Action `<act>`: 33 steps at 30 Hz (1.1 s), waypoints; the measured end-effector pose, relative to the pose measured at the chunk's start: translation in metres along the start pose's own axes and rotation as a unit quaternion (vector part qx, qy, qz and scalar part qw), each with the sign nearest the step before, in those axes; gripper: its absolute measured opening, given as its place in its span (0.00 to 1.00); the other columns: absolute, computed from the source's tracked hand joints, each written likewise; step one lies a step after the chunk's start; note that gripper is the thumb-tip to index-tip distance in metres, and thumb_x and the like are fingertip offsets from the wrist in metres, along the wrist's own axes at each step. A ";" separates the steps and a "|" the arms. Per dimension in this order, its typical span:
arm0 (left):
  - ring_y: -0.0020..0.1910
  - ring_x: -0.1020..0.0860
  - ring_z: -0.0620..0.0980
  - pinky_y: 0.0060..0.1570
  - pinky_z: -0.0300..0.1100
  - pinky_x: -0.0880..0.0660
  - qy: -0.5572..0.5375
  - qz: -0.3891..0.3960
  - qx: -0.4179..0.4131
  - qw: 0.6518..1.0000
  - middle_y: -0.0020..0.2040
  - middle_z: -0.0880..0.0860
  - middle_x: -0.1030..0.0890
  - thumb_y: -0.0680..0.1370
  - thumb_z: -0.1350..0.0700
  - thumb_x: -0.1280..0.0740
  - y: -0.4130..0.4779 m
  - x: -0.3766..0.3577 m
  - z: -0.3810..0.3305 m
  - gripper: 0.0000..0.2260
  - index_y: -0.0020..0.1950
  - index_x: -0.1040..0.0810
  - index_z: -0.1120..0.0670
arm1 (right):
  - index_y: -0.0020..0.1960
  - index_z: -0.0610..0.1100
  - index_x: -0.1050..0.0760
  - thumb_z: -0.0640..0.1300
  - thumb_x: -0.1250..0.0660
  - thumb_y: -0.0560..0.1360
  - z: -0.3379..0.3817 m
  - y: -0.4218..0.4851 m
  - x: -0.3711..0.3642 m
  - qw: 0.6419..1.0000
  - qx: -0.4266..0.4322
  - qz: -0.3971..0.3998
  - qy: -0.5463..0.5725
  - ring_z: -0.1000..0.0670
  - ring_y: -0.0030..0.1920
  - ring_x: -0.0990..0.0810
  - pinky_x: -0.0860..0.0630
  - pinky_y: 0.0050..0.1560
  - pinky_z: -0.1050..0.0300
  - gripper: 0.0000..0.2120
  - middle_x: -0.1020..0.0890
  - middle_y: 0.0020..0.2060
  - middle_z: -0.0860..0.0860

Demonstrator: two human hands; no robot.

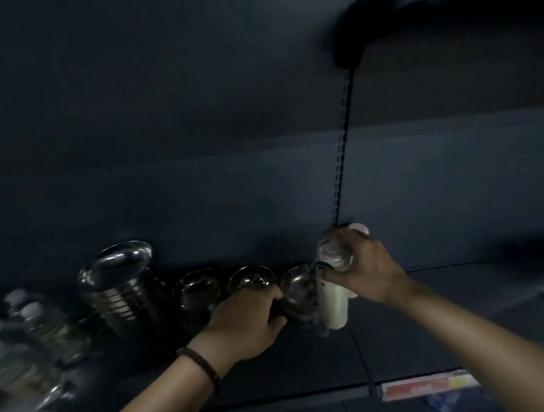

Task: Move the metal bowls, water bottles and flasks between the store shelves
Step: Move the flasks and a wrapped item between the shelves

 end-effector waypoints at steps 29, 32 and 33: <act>0.60 0.17 0.45 0.60 0.51 0.18 -0.181 -0.301 0.221 0.910 0.60 0.41 0.16 0.79 0.39 0.28 -0.318 0.163 0.467 0.22 0.71 0.29 0.40 | 0.55 0.54 0.19 0.58 0.15 0.63 0.597 0.070 -0.332 0.945 0.224 0.169 0.166 0.64 0.43 0.17 0.22 0.41 0.67 0.25 0.14 0.43 0.59; 0.62 0.18 0.48 0.62 0.53 0.19 -0.193 -0.319 0.273 0.887 0.63 0.45 0.18 0.80 0.43 0.27 -0.335 0.153 0.516 0.22 0.71 0.30 0.41 | 0.53 0.53 0.21 0.57 0.14 0.62 0.631 0.072 -0.382 0.943 0.225 0.186 0.162 0.62 0.41 0.17 0.24 0.37 0.68 0.25 0.15 0.42 0.58; 0.63 0.19 0.49 0.63 0.54 0.19 -0.199 -0.313 0.292 0.882 0.64 0.46 0.18 0.80 0.44 0.27 -0.339 0.145 0.532 0.22 0.71 0.30 0.41 | 0.53 0.53 0.22 0.58 0.15 0.62 0.639 0.071 -0.401 0.943 0.228 0.193 0.150 0.62 0.41 0.17 0.24 0.37 0.67 0.25 0.15 0.43 0.58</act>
Point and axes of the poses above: each hand's wrist, its own y-axis towards the middle knuckle, its own x-axis out of the back of the hand, z = x × y, the point moved 6 cm from there along y, towards the middle knuckle
